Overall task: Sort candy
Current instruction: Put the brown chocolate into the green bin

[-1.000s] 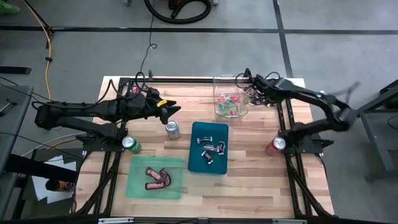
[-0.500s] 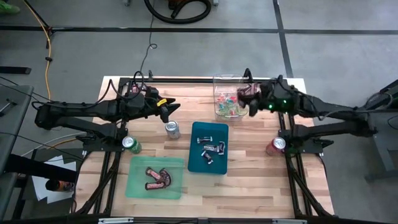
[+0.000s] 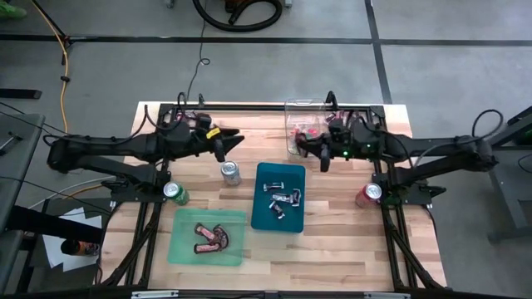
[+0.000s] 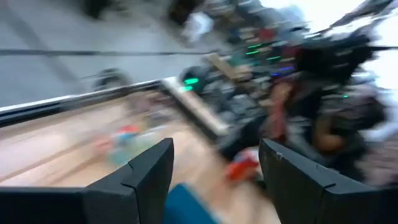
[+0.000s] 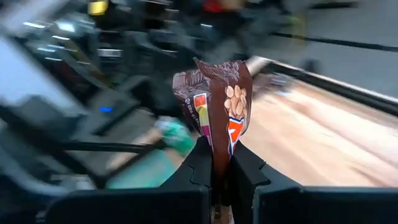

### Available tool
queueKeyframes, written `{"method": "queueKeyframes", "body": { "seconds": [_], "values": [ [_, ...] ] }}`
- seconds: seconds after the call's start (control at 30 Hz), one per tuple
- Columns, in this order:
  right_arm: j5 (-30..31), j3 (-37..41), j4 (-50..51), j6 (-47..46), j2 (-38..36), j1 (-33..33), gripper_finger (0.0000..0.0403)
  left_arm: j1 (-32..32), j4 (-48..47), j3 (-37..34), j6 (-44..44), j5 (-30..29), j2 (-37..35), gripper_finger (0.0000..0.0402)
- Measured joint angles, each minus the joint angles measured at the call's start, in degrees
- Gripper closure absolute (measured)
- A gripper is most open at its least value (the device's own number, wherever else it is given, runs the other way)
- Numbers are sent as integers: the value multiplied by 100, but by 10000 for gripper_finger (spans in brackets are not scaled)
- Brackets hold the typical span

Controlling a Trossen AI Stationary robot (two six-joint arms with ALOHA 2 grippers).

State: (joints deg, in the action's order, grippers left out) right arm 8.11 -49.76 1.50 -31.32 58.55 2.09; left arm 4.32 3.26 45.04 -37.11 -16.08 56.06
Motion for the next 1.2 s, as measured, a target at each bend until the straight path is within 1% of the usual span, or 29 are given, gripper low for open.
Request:
{"method": "queueKeyframes", "body": {
  "seconds": [0.1,0.17,0.23,0.37,0.47,0.67,0.8,0.97,1.2],
  "values": [
    [-572,0,-1067,6,414,-3,391,-9,902,0,323,578,279,178],
    [-850,0,-1696,34,700,-5,391,-52,1372,0,483,833,520,178],
    [-976,0,-2152,30,957,-3,391,-100,1681,0,566,1009,781,178],
    [-1031,0,-2641,-122,1254,-3,391,-235,2344,0,595,1343,1268,178],
    [-1062,0,-2796,-184,1394,-48,391,-324,2721,41,845,1408,1620,178],
    [-1025,-2,-2950,-123,1455,-244,391,-347,2765,434,1209,1437,2177,178],
    [-897,-2,-2955,-73,1433,-306,391,-361,2800,633,1503,1515,2329,178],
    [-926,-2,-2896,78,1442,-318,391,-356,2773,649,1553,1992,2359,178],
    [-1093,-7,-2933,135,1455,-320,391,-348,2804,651,1166,2597,2346,186]
  ]
}}
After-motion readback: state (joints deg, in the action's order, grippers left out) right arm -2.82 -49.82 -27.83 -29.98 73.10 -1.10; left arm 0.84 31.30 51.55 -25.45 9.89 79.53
